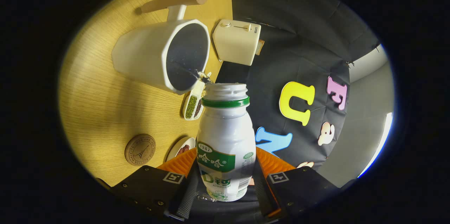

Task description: Take the bottle from table, then pour the juice into the cup, finally place the bottle on the coaster

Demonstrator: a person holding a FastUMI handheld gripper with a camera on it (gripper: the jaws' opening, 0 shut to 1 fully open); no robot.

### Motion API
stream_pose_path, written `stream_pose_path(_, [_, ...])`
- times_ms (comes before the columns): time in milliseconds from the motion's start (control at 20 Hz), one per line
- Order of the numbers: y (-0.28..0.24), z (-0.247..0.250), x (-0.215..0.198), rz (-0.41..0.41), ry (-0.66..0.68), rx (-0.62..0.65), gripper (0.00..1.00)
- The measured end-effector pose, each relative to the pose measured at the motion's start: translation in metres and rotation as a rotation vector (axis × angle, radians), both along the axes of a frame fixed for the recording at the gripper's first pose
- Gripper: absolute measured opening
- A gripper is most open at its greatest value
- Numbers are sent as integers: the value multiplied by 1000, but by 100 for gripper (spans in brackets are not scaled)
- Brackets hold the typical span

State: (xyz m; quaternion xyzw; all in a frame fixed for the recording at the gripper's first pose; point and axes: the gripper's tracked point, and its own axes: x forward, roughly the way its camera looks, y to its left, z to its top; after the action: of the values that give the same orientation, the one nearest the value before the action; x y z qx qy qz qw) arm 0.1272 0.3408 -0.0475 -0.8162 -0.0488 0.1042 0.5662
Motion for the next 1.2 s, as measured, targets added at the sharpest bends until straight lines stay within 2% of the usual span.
stream_pose_path(650, [7, 8, 3, 46, -26, -69, 72])
stream_pose_path(1200, [8, 12, 3, 41, -29, -129, 72])
